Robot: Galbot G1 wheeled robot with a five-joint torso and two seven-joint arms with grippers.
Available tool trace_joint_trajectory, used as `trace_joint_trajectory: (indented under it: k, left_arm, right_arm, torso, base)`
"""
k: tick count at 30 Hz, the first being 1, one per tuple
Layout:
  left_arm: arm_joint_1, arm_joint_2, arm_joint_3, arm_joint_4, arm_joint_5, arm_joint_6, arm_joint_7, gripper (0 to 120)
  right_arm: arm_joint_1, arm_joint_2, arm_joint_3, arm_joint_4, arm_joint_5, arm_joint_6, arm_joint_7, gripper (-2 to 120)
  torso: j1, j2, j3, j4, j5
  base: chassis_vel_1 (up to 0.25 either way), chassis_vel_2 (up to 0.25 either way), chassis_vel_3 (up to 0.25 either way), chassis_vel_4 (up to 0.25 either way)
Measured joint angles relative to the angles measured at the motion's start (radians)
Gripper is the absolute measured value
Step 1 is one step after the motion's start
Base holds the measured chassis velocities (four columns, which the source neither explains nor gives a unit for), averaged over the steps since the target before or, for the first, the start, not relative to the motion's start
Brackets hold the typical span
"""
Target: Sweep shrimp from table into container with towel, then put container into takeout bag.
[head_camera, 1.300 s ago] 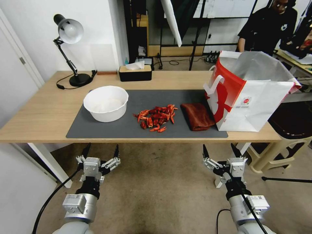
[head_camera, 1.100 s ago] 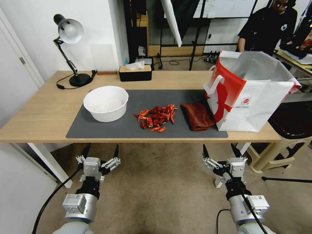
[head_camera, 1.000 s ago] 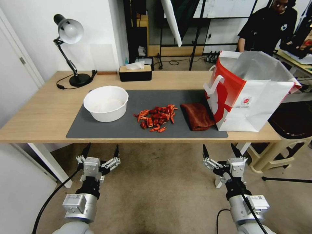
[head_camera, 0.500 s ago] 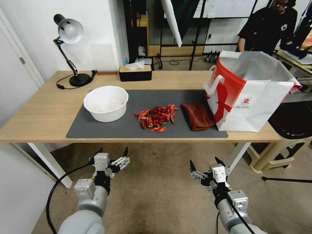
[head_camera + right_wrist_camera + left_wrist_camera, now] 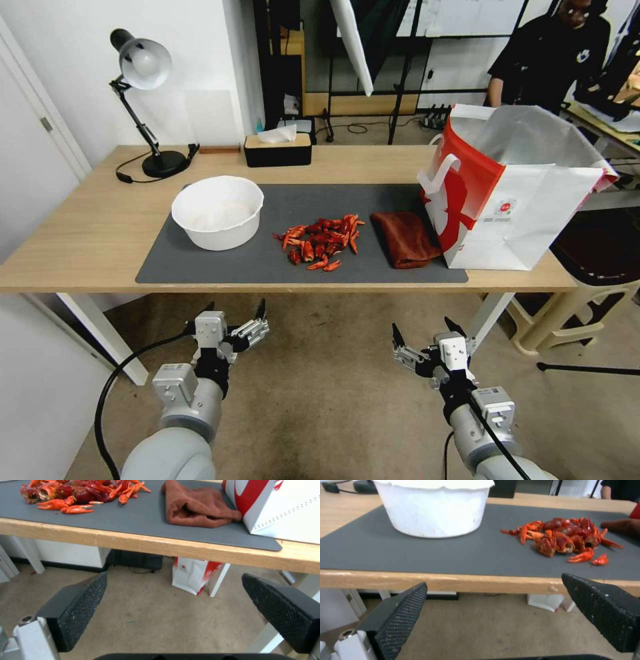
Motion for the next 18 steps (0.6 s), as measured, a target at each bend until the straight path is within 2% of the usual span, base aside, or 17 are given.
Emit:
trace_joint_trajectory:
  k: [5, 9, 12, 14, 16, 17, 18]
  left_arm:
    - [-0.013, -0.002, -0.014, -0.003, -0.01, -0.021, 0.0, 100]
    - [-0.057, 0.007, -0.031, -0.004, -0.05, -0.059, -0.005, 100]
    - [-0.154, 0.028, -0.051, 0.029, -0.137, -0.091, -0.016, 100]
    - [-0.173, 0.033, -0.056, 0.037, -0.153, -0.093, -0.017, 100]
    - [-0.256, 0.072, -0.072, 0.096, -0.203, -0.119, -0.009, 100]
    - [-0.256, 0.072, -0.072, 0.096, -0.203, -0.119, -0.009, 100]
    - [-0.279, 0.094, -0.074, 0.115, -0.218, -0.124, -0.007, 100]
  right_arm:
    - [-0.001, 0.0, -0.001, 0.003, 0.003, 0.0, 0.0, 100]
    - [-0.001, 0.0, -0.001, 0.007, 0.004, 0.0, 0.0, 100]
    - [-0.001, -0.002, -0.001, 0.006, 0.005, -0.002, -0.001, 100]
    - [-0.001, -0.002, -0.001, 0.006, 0.005, -0.002, -0.002, 100]
    - [-0.002, 0.0, -0.003, 0.006, 0.001, -0.008, -0.003, 100]
    - [-0.002, 0.0, -0.003, 0.006, 0.001, -0.008, -0.003, 100]
    - [-0.003, 0.002, -0.005, 0.006, -0.002, -0.011, -0.003, 100]
  torso:
    - [0.0, 0.0, 0.0, 0.0, 0.0]
    - [0.0, 0.0, 0.0, 0.0, 0.0]
    - [0.0, 0.0, 0.0, 0.0, -0.0001]
    - [0.0, 0.0, 0.0, -0.0002, -0.0001]
    - [0.0, 0.0, 0.0, -0.0001, -0.0002]
    - [0.0, 0.0, 0.0, -0.0001, -0.0002]
    - [0.0, 0.0, 0.0, -0.0001, -0.0003]
  base:
    - [0.0, 0.0, 0.0, 0.0]
    - [0.0, 0.0, 0.0, 0.0]
    - [0.0, 0.0, 0.0, 0.0]
    - [0.0, 0.0, 0.0, 0.0]
    - [0.0, 0.0, 0.0, 0.0]
    - [0.0, 0.0, 0.0, 0.0]
    - [0.0, 0.0, 0.0, 0.0]
